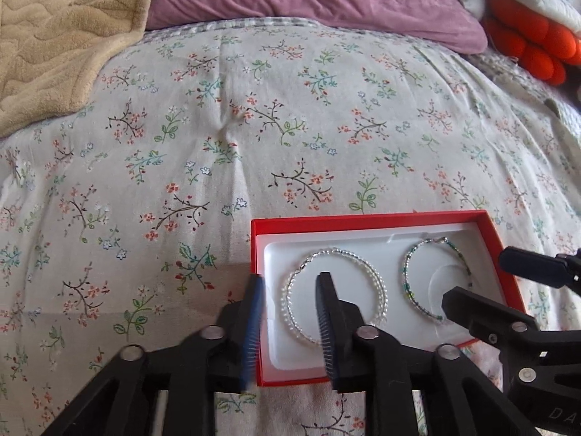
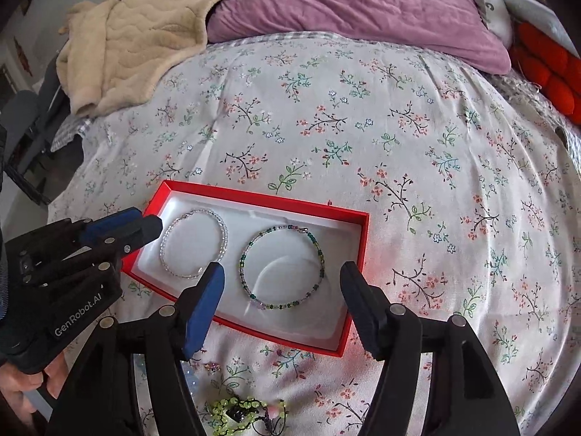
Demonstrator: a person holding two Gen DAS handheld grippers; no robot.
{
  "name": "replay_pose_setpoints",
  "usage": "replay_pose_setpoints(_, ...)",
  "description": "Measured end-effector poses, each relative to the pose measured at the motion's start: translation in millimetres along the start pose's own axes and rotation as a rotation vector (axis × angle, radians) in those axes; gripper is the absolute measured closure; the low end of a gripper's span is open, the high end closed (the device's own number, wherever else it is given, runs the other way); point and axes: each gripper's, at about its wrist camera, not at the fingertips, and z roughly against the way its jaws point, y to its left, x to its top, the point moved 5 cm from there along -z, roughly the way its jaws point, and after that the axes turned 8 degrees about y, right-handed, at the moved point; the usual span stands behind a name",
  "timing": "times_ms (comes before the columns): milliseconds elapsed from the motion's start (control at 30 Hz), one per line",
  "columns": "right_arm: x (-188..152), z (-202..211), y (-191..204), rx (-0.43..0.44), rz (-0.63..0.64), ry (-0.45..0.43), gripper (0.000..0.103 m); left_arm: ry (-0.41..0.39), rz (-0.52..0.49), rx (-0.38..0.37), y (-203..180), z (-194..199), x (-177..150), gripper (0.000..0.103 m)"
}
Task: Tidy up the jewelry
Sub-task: 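Withdraw both tools from the box and lower the left tool onto the blue bead bracelet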
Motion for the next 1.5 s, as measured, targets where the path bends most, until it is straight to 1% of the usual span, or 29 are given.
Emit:
replay_pose_setpoints(100, -4, 8, 1, -0.007, 0.013, -0.005, 0.033, -0.017, -0.024, 0.021, 0, 9, -3, 0.061)
replay_pose_setpoints(233, -12, 18, -4, -0.028, 0.011, -0.002, 0.032, -0.010, -0.029, 0.040, 3, 18, -11, 0.055)
replay_pose_setpoints(333, -19, 27, -9, -0.045, 0.007, 0.001, 0.032, 0.009, -0.031, 0.056, 8, 21, -21, 0.045)
replay_pose_setpoints(367, -22, 29, -11, -0.047, 0.004, 0.004, 0.032, 0.014, -0.032, 0.061, 9, 22, -24, 0.040)
replay_pose_setpoints(433, -28, 35, -15, -0.046, -0.006, 0.007, 0.032, 0.029, -0.040, 0.065, 10, 24, -31, 0.036)
replay_pose_setpoints(500, -34, 40, -18, -0.040, -0.014, 0.011, 0.031, 0.051, -0.050, 0.066, 11, 24, -39, 0.028)
replay_pose_setpoints(600, -45, 45, -23, -0.042, -0.021, 0.019, 0.029, 0.089, -0.057, 0.076, 12, 22, -51, 0.022)
replay_pose_setpoints(733, -59, 47, -28, -0.058, -0.021, 0.047, 0.028, 0.137, -0.063, 0.092, 17, 19, -68, 0.019)
replay_pose_setpoints(967, -81, 46, -28, -0.060, -0.024, 0.103, 0.027, 0.211, -0.050, 0.086, 27, 13, -92, 0.017)
replay_pose_setpoints(1133, -95, 38, -23, -0.060, -0.008, 0.162, 0.027, 0.254, -0.026, 0.057, 38, 6, -104, 0.017)
replay_pose_setpoints(1333, -107, 26, -22, -0.065, -0.011, 0.225, 0.027, 0.274, 0.017, 0.034, 53, 0, -107, 0.017)
replay_pose_setpoints(1467, -106, 21, -27, -0.070, -0.035, 0.239, 0.027, 0.282, 0.075, -0.018, 58, -2, -105, 0.018)
replay_pose_setpoints(1500, -106, 20, -28, -0.065, -0.044, 0.242, 0.027, 0.287, 0.091, -0.038, 59, -3, -104, 0.021)
